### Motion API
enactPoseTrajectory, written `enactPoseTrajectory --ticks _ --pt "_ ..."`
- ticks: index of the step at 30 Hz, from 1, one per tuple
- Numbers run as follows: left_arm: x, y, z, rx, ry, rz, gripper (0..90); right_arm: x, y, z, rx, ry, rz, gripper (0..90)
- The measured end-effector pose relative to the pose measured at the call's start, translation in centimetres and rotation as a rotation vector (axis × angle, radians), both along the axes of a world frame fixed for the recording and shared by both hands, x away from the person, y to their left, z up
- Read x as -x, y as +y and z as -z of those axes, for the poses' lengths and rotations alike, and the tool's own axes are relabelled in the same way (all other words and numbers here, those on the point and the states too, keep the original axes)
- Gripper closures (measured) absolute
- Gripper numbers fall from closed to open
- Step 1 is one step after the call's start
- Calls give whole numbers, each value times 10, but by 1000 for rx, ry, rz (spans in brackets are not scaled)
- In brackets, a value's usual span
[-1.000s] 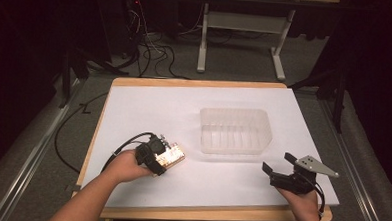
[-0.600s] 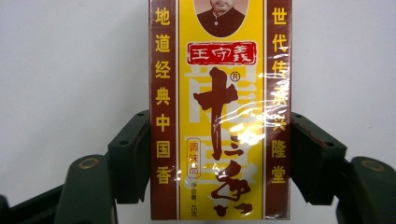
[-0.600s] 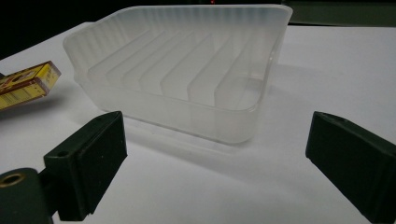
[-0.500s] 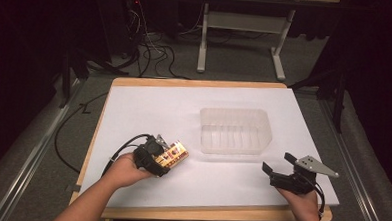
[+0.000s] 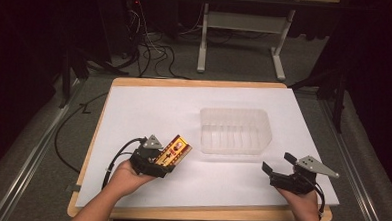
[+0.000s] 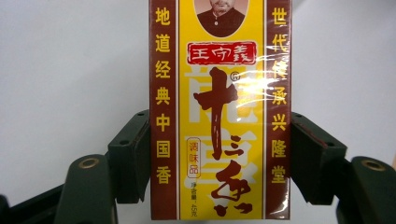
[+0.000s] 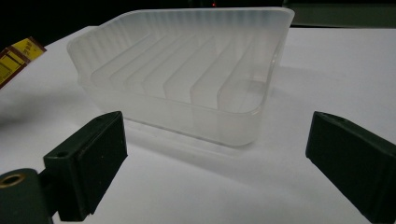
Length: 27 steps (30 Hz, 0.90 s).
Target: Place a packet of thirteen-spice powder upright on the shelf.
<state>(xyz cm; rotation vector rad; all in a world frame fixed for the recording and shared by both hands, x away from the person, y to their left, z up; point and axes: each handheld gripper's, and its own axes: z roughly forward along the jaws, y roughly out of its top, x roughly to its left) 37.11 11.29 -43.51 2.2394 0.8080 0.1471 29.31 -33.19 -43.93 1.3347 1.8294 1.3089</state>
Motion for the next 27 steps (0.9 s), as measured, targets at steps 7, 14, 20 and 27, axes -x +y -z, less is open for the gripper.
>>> enactPoseTrajectory --ticks 7,14,20,27 --pt "9 -7 3 48 -63 -13 330 2 1 -2 -4 -6 -6 83" --pt "19 -20 0 85 -135 -13 330 2 1 -2 -2 -12 -9 107" --pt "22 -36 -5 126 -149 18 330 2 3 -2 0 -16 -7 133" --pt "27 -49 -5 152 -166 17 330 3 4 -2 -11 -9 -14 151"
